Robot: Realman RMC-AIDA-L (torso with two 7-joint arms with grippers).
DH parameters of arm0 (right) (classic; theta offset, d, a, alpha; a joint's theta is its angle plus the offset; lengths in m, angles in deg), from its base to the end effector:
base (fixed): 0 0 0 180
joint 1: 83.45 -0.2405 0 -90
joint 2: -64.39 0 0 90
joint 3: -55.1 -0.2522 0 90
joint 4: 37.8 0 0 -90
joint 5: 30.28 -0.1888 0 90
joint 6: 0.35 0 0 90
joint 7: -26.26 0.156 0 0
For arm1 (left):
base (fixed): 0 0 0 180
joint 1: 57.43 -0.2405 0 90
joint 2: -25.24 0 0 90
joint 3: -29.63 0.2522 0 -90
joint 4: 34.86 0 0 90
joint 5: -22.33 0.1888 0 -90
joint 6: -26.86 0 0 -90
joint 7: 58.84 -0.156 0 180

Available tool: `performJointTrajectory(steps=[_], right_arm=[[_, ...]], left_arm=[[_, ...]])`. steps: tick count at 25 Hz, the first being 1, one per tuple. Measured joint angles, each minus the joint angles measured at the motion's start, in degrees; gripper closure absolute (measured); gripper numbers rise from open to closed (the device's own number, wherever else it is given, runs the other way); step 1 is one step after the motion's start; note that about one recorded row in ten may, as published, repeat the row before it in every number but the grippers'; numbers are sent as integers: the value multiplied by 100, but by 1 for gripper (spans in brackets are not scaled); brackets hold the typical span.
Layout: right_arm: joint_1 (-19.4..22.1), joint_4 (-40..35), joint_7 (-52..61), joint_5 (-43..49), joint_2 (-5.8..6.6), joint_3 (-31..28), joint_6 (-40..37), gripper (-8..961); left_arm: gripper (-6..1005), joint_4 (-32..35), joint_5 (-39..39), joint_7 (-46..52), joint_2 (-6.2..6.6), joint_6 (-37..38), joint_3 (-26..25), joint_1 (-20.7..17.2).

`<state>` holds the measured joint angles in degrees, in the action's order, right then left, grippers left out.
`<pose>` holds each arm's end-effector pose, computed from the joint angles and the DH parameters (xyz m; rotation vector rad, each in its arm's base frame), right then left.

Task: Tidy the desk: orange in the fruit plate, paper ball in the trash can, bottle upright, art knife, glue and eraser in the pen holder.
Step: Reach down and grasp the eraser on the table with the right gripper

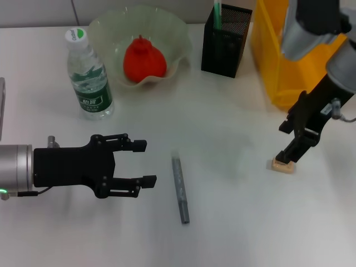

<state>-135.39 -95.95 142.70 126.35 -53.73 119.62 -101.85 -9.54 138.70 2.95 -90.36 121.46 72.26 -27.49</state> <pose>0.1756 0.3544 0.0007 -2.9460 0.4769 -0.8010 -0.2574 0.2767 -0.0266 -2.9195 -0.3912 -0.7102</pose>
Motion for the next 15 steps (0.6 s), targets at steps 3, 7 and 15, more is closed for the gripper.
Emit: performJointTrajectory(steps=[3,7,15], right_arm=[[4,147,-6,14,-12,289,156,212],[49,243,11,129,-55,578,379,211],[92,461,7,238,-107,841,633,211]], left_arm=[[197,0,0,4,-10,-8,-8,1],[197,-1,0,5,-21,-21,-29,-1],[197,-3,-1,56,-39,-81,-3,-19]])
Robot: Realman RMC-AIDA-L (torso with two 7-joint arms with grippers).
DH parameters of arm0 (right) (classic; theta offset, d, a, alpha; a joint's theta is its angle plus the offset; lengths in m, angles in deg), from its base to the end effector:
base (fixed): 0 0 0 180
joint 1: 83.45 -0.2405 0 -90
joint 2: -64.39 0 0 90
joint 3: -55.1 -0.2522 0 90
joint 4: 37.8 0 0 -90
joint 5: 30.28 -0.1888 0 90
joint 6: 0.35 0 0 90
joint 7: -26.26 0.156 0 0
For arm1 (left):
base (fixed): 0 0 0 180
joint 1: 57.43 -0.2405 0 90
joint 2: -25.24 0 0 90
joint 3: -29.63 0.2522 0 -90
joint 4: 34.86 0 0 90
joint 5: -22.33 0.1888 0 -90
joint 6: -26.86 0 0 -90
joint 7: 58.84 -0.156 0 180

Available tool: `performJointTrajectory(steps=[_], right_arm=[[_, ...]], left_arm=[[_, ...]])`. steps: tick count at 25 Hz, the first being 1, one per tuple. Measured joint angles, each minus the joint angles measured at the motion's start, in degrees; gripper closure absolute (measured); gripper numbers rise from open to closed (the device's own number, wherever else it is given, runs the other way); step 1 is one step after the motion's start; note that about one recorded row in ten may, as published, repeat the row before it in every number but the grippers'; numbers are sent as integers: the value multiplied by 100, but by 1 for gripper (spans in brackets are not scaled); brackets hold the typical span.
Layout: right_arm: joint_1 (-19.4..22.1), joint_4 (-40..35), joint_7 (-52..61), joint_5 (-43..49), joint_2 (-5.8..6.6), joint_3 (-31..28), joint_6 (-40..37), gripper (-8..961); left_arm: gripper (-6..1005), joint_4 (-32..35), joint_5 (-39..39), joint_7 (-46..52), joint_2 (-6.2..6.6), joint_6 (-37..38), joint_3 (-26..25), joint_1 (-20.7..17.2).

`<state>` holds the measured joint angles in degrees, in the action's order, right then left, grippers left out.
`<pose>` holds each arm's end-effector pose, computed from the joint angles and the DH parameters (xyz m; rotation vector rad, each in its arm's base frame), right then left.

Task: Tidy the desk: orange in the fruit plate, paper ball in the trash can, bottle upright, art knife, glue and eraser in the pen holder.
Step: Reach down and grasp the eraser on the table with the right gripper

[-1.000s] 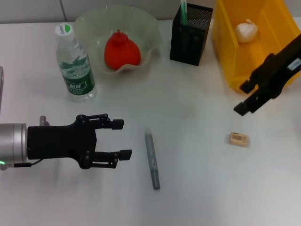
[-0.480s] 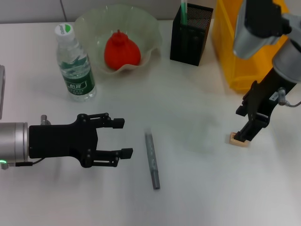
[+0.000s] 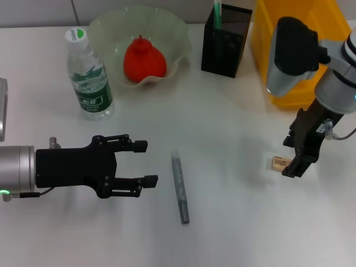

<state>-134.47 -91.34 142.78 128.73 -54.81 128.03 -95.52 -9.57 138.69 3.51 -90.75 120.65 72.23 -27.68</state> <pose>0.1951 0.3496 -0.0226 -2.9108 0.3864 -0.9857 -0.2582 0.2765 -0.0294 -2.9109 -0.4171 -0.7062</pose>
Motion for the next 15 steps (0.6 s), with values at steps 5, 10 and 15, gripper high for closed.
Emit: performJointTrajectory(steps=[5,10,15], right_arm=[[47,53,-6,-20,-15,208,154,222],[58,123,-6,-26,-28,262,293,370],[120,128,-8,-108,-38,476,507,416]], left_arm=[[197,0,0,2,-11,-10,2,-3],[197,2,0,4,-27,-11,3,8],[197,3,0,5,-37,-11,3,17]])
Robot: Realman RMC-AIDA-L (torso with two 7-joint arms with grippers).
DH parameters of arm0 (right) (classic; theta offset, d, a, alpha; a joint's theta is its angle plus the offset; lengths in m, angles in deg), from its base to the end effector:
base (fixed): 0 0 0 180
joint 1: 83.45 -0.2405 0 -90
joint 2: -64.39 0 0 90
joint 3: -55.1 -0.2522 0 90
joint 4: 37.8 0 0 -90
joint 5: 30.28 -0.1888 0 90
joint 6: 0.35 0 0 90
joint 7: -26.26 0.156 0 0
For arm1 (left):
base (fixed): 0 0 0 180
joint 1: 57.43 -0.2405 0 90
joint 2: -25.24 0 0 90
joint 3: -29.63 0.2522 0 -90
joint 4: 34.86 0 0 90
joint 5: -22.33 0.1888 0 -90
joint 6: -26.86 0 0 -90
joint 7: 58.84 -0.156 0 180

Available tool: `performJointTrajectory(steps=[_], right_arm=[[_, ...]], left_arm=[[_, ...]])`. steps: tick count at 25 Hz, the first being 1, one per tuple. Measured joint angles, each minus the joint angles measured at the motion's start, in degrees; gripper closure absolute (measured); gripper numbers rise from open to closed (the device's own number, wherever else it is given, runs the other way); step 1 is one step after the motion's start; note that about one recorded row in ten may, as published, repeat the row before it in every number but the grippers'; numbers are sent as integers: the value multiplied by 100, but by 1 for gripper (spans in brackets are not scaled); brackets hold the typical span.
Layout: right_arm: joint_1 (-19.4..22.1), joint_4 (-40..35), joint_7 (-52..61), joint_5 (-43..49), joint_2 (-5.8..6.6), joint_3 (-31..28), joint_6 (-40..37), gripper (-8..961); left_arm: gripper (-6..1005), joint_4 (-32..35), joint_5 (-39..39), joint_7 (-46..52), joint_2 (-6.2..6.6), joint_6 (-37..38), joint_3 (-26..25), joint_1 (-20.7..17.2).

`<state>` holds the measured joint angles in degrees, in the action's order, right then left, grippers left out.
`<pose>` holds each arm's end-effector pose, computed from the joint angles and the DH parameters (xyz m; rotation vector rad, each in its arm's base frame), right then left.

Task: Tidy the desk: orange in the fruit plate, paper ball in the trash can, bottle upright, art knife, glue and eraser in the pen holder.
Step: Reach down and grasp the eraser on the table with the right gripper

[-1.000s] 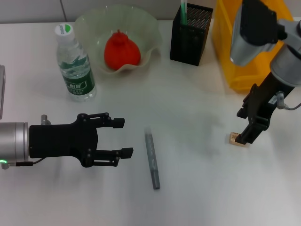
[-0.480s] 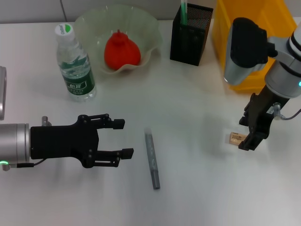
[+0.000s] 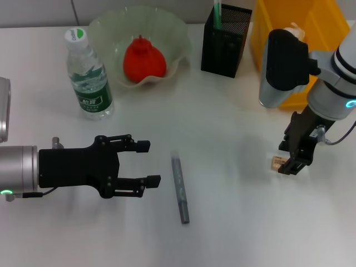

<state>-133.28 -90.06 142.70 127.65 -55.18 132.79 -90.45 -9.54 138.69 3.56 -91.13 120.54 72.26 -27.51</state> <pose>0.2015 0.3498 -0.0359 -2.8927 0.3083 -1.0024 -0.2560 0.2766 -0.0319 -2.9131 -0.4160 -0.7126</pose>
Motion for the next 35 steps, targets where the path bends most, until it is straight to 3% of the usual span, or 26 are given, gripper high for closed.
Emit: performJointTrajectory(steps=[15,30,35], right_arm=[[-1,68,4,-142,4,194,139,465],[15,166,47,-158,-4,280,244,601],[26,166,51,-159,-5,286,247,598]], left_arm=[[197,-9,0,0,-27,-44,-1,5],[197,-9,0,0,-26,-54,0,-5],[197,-4,0,0,-26,-52,0,-13]])
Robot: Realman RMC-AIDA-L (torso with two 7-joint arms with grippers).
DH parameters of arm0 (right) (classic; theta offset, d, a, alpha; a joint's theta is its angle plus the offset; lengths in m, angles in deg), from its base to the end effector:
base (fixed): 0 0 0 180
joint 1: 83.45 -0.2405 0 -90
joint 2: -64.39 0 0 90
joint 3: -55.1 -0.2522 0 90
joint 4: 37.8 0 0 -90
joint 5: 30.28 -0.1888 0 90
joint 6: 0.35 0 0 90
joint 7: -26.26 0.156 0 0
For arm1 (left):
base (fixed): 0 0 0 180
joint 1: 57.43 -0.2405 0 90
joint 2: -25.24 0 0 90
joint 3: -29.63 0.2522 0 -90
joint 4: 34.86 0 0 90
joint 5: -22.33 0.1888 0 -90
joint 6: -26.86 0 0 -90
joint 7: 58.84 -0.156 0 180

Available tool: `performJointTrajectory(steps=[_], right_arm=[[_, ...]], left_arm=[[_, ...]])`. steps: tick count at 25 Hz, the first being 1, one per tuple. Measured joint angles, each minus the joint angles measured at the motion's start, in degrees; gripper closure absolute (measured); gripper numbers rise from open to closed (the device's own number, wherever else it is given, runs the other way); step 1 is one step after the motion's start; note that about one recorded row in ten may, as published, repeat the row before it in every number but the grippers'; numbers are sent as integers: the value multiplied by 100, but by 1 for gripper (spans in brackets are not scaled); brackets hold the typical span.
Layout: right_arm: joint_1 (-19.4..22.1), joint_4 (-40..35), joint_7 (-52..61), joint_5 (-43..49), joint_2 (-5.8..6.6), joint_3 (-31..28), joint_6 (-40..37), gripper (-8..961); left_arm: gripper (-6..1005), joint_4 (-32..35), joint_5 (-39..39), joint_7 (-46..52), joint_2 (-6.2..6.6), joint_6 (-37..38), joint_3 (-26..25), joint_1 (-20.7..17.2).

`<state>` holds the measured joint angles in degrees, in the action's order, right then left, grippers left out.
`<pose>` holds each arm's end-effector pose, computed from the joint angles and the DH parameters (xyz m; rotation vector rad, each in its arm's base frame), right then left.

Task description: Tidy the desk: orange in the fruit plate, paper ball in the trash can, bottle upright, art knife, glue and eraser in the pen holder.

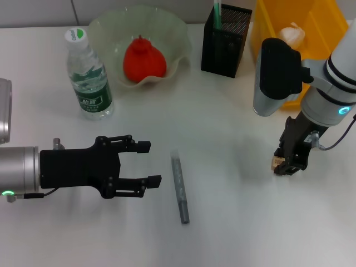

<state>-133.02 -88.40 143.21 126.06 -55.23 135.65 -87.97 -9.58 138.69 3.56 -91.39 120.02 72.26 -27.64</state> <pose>0.2046 0.3476 -0.0450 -2.8982 0.2909 -1.0075 -0.2565 0.2764 -0.0338 -2.9080 -0.4239 -0.7092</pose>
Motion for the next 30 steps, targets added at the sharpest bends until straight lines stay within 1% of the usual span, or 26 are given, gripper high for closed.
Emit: performJointTrajectory(steps=[4,9,12,14,19,20,21,23,25,27,29,30], right_arm=[[6,-2,3,0,0,-1,0,595],[27,-42,20,0,0,-23,5,698],[37,-134,21,-118,2,-80,-59,697],[52,-352,34,-296,22,-204,-199,697],[76,-1228,38,-610,42,-1272,-869,696],[48,-1494,53,-746,50,-1689,-1035,695],[48,-1494,53,-746,50,-1689,-1035,695],[0,-1723,108,-869,56,-2131,-1098,695],[-70,-1855,209,-996,63,-2592,-994,694],[-99,-1859,253,-1040,64,-2710,-913,694],[-133,-1851,371,-1106,64,-2854,-645,693],[-133,-1826,532,-1149,65,-2901,-253,693]], left_arm=[[197,2,0,0,0,1,0,-6],[197,4,0,0,0,1,0,-9],[197,4,0,0,0,1,0,-9],[197,4,0,0,0,1,0,-14],[197,-11,0,0,0,1,0,-3],[197,-14,0,0,1,0,0,3],[197,-19,0,0,0,0,0,10],[197,-17,0,-2,0,1,0,14],[197,-18,0,-8,0,6,0,15],[197,-18,0,-12,0,6,0,15],[197,-22,0,-23,0,9,0,17],[197,-23,0,-24,0,9,0,18]])
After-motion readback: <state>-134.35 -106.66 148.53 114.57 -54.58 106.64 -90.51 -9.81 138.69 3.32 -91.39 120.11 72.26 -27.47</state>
